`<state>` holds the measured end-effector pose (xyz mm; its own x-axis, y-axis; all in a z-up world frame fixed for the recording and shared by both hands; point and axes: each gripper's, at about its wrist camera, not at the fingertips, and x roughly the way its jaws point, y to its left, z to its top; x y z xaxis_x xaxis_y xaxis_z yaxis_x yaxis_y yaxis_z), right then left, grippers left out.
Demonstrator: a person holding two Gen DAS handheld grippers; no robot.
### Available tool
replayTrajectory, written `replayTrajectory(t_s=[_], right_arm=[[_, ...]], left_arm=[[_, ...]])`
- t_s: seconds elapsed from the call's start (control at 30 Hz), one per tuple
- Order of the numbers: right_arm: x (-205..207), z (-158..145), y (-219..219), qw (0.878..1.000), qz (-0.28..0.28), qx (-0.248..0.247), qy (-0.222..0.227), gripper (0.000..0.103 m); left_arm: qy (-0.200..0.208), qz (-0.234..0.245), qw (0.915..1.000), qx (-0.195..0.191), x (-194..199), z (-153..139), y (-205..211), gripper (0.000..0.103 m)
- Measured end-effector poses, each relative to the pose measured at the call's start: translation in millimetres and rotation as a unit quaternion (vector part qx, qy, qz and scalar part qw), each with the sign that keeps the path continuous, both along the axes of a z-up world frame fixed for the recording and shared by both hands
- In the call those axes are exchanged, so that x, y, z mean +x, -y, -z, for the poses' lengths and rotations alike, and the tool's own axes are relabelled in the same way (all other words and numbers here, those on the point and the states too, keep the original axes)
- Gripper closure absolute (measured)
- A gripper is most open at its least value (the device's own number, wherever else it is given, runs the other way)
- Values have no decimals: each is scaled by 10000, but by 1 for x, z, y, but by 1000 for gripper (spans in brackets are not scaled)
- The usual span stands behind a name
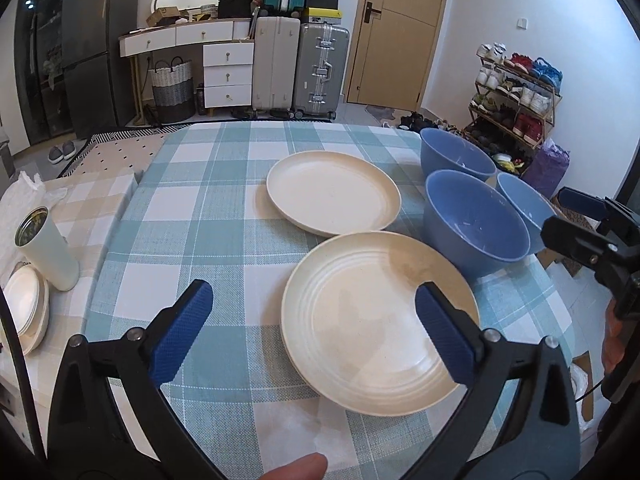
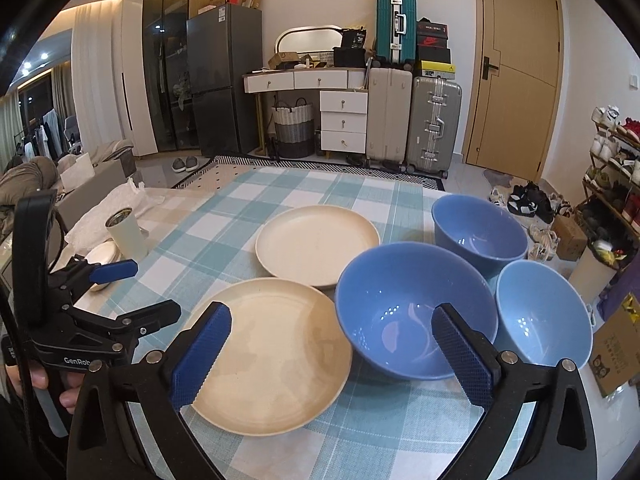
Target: Organize plates and bowls
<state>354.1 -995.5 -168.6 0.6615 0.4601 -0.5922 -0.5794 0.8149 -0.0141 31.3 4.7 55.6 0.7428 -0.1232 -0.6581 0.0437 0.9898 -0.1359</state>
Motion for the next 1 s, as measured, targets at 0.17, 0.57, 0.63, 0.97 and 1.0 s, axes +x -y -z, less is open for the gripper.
replayTrajectory(t_s=[0.17, 0.57, 0.63, 0.97, 1.0], right_arm=[[7, -16, 0, 10000, -89, 33, 18, 1], [39, -34, -7, 9997, -204, 70, -82, 1], [45, -37, -7, 9997, -209, 94, -106, 1], [86, -45, -20, 9992, -286, 11, -271, 1], [90, -45, -21, 9991, -300, 1, -312, 1]], left_arm=[[-6, -184, 9997, -169, 9, -4, -18, 2], [-105, -505, 9983, -275, 39, -15, -43, 2], [-116, -527, 9982, -270, 46, -18, -44, 2], [-207, -569, 9979, -224, 82, -22, -39, 2], [-228, -574, 9979, -209, 85, -22, -38, 2]])
